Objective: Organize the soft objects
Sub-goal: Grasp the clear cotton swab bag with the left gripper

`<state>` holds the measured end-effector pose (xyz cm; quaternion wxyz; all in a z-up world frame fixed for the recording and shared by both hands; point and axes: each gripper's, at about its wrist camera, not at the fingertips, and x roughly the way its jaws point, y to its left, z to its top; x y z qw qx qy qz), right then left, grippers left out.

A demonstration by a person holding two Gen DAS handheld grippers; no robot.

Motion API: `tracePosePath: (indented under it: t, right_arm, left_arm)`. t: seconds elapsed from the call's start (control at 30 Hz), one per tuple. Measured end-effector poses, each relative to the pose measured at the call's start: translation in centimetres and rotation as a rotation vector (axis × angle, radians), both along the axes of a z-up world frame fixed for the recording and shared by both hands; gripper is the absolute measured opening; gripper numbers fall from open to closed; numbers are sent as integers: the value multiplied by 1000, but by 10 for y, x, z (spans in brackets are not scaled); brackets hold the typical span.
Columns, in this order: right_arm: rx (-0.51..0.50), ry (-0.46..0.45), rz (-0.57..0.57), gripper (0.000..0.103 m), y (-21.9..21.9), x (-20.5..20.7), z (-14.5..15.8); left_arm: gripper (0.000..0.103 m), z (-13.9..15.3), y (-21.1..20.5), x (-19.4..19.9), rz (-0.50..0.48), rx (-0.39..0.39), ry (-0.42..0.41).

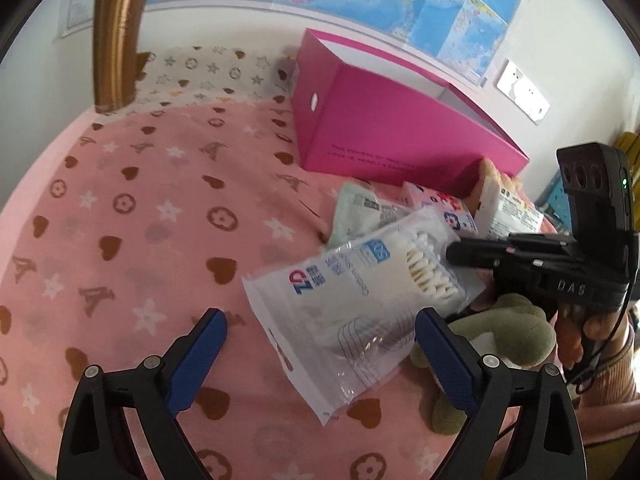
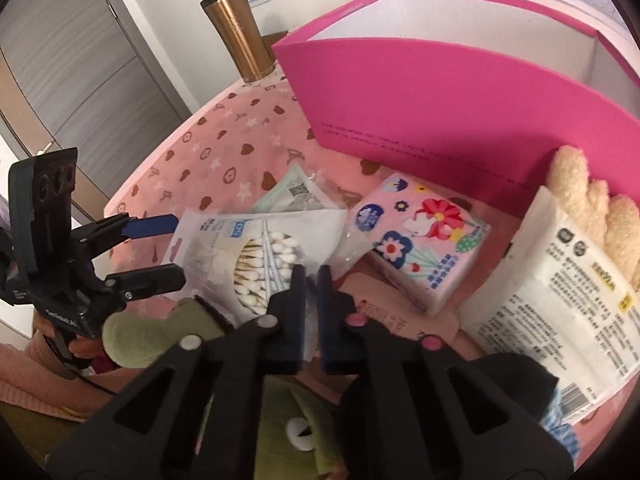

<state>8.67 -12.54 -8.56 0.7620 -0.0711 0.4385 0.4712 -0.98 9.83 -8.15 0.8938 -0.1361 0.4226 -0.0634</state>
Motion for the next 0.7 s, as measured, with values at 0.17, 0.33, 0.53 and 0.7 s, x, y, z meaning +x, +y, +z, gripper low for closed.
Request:
tracePosePath:
  t: [0.17, 0.33, 0.53, 0.7]
  right_arm:
    - [30, -13, -55, 5, -17, 1, 2]
    - [65, 6, -75, 5, -26, 2, 1]
    - [79, -14, -86, 5, -14, 10, 5]
    - [126, -15, -69, 5, -15, 7, 13]
  left_arm:
    - [94, -4, -2, 5, -37, -8, 10]
    - [65, -3, -9, 15, -106, -54, 14]
    - [41, 0, -11, 24, -127, -88, 26]
    - [37, 14, -18, 24, -167, -129, -33]
